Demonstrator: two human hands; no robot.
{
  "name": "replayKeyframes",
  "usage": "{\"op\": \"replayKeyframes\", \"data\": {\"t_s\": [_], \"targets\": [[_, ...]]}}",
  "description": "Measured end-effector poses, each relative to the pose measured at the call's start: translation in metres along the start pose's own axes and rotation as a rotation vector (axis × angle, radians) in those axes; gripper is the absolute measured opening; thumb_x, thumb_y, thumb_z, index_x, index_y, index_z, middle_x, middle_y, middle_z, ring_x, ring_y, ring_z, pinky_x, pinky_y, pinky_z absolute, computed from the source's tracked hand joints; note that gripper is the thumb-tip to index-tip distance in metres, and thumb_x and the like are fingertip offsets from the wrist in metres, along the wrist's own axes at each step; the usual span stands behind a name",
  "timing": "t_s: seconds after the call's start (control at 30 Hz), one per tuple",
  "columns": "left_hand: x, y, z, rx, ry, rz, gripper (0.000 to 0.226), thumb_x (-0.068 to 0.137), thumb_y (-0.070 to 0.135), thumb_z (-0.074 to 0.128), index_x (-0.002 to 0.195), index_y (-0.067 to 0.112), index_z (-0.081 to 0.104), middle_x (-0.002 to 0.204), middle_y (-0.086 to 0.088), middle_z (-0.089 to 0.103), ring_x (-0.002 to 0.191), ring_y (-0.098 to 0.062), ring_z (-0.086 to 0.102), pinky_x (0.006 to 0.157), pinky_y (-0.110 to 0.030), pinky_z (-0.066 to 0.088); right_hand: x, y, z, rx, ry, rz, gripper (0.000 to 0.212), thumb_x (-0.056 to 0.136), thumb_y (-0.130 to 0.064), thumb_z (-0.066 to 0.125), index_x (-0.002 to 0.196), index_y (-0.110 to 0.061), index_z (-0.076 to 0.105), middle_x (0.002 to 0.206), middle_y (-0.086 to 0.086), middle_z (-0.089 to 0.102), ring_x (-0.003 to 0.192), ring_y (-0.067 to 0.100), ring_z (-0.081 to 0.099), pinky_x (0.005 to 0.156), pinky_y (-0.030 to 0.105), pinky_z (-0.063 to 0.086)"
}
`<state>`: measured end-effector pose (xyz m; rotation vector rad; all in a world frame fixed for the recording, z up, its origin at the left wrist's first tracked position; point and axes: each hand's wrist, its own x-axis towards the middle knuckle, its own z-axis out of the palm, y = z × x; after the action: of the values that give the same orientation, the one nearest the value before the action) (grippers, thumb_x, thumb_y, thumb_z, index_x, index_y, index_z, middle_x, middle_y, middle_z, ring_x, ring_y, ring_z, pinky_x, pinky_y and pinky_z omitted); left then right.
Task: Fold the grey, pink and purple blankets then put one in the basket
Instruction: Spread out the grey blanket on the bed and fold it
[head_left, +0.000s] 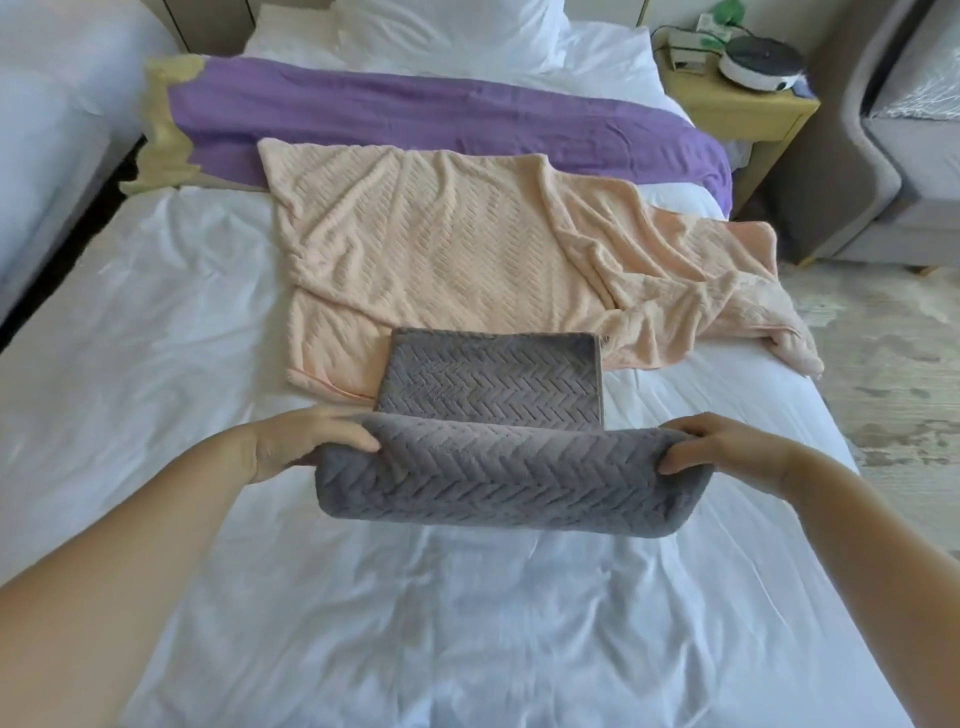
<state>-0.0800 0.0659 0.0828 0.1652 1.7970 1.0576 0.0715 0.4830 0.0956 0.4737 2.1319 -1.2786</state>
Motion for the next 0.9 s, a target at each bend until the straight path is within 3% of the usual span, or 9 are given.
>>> {"op": "replayKeyframes", "data": {"t_s": [0.1, 0.2, 0.27, 0.4, 0.47, 0.6, 0.7, 0.77, 0.9], "targets": [[0.033, -0.001, -0.008, -0.362, 0.246, 0.034, 0.064, 0.055, 0.05, 0.077, 0.111, 0.019, 0.071, 0.111, -0.003, 0.072, 0.106, -0.02, 0.066, 0.093, -0.037, 0.049, 0.032, 0.009, -0.004, 0.424, 0.19, -0.025, 0.05, 0.066, -0.033, 0.073, 0.11, -0.011, 0.067, 0.102, 0.008, 0.074, 0.097, 0.023, 0.069, 0.079, 0.031, 0.051], [0.077, 0.003, -0.01, -0.594, 0.408, 0.07, 0.05, 0.068, 0.068, 0.066, 0.098, 0.029, 0.076, 0.105, 0.001, 0.074, 0.096, -0.015, 0.07, 0.077, -0.034, 0.052, 0.078, 0.011, 0.002, 0.698, 0.396, -0.034, 0.057, 0.067, -0.054, 0.068, 0.108, -0.014, 0.065, 0.099, 0.005, 0.074, 0.09, 0.019, 0.07, 0.074, 0.03, 0.053], [0.106, 0.0, -0.01, -0.679, 0.416, 0.022, 0.062, 0.059, 0.08, 0.063, 0.097, 0.032, 0.076, 0.103, 0.001, 0.074, 0.094, -0.017, 0.071, 0.076, -0.037, 0.054, 0.106, 0.017, 0.008, 0.794, 0.431, -0.015, 0.063, 0.069, -0.06, 0.064, 0.111, -0.013, 0.065, 0.101, 0.007, 0.073, 0.093, 0.02, 0.069, 0.079, 0.034, 0.053], [0.14, -0.015, -0.002, -0.536, 0.39, -0.141, 0.072, 0.047, 0.075, 0.074, 0.105, 0.034, 0.068, 0.107, 0.001, 0.069, 0.101, -0.021, 0.063, 0.097, -0.046, 0.046, 0.14, 0.039, 0.025, 0.676, 0.387, 0.046, 0.061, 0.071, -0.054, 0.07, 0.113, -0.011, 0.062, 0.094, 0.003, 0.073, 0.088, 0.017, 0.069, 0.081, 0.034, 0.051], [0.149, -0.022, -0.001, -0.464, 0.431, -0.15, 0.062, 0.049, 0.065, 0.078, 0.102, 0.034, 0.066, 0.107, 0.001, 0.068, 0.098, -0.021, 0.063, 0.095, -0.045, 0.047, 0.15, 0.048, 0.032, 0.604, 0.418, 0.069, 0.043, 0.078, -0.046, 0.071, 0.11, -0.02, 0.059, 0.106, 0.004, 0.069, 0.098, 0.02, 0.066, 0.088, 0.037, 0.051], [0.157, -0.025, -0.009, -0.603, 0.347, -0.065, 0.055, 0.066, 0.056, 0.072, 0.112, 0.028, 0.068, 0.11, -0.006, 0.072, 0.104, -0.028, 0.067, 0.091, -0.048, 0.05, 0.165, 0.043, 0.03, 0.647, 0.514, -0.047, 0.011, 0.093, -0.046, 0.053, 0.103, -0.04, 0.055, 0.112, -0.007, 0.064, 0.102, 0.01, 0.062, 0.087, 0.031, 0.048], [0.163, -0.029, -0.012, -0.68, 0.326, -0.069, 0.051, 0.079, 0.062, 0.057, 0.111, 0.025, 0.071, 0.112, -0.008, 0.071, 0.106, -0.03, 0.066, 0.095, -0.049, 0.047, 0.181, 0.037, 0.028, 0.601, 0.537, -0.016, 0.026, 0.098, -0.047, 0.042, 0.113, -0.028, 0.052, 0.11, -0.004, 0.061, 0.106, 0.017, 0.058, 0.092, 0.035, 0.044], [0.164, -0.032, -0.009, -0.734, 0.281, -0.042, 0.06, 0.084, 0.071, 0.04, 0.105, 0.026, 0.074, 0.111, -0.007, 0.071, 0.103, -0.026, 0.067, 0.087, -0.043, 0.05, 0.188, 0.037, 0.03, 0.523, 0.506, 0.066, 0.035, 0.098, -0.051, 0.038, 0.115, -0.023, 0.049, 0.113, 0.002, 0.059, 0.108, 0.021, 0.055, 0.096, 0.037, 0.042], [0.16, -0.041, -0.006, -0.816, 0.264, 0.038, 0.058, 0.087, 0.068, 0.036, 0.112, 0.029, 0.071, 0.12, -0.005, 0.068, 0.109, -0.023, 0.064, 0.084, -0.041, 0.049, 0.174, 0.041, 0.035, 0.733, 0.441, 0.122, 0.052, 0.086, -0.06, 0.054, 0.112, -0.015, 0.058, 0.116, 0.009, 0.067, 0.108, 0.027, 0.063, 0.1, 0.046, 0.046]]}}
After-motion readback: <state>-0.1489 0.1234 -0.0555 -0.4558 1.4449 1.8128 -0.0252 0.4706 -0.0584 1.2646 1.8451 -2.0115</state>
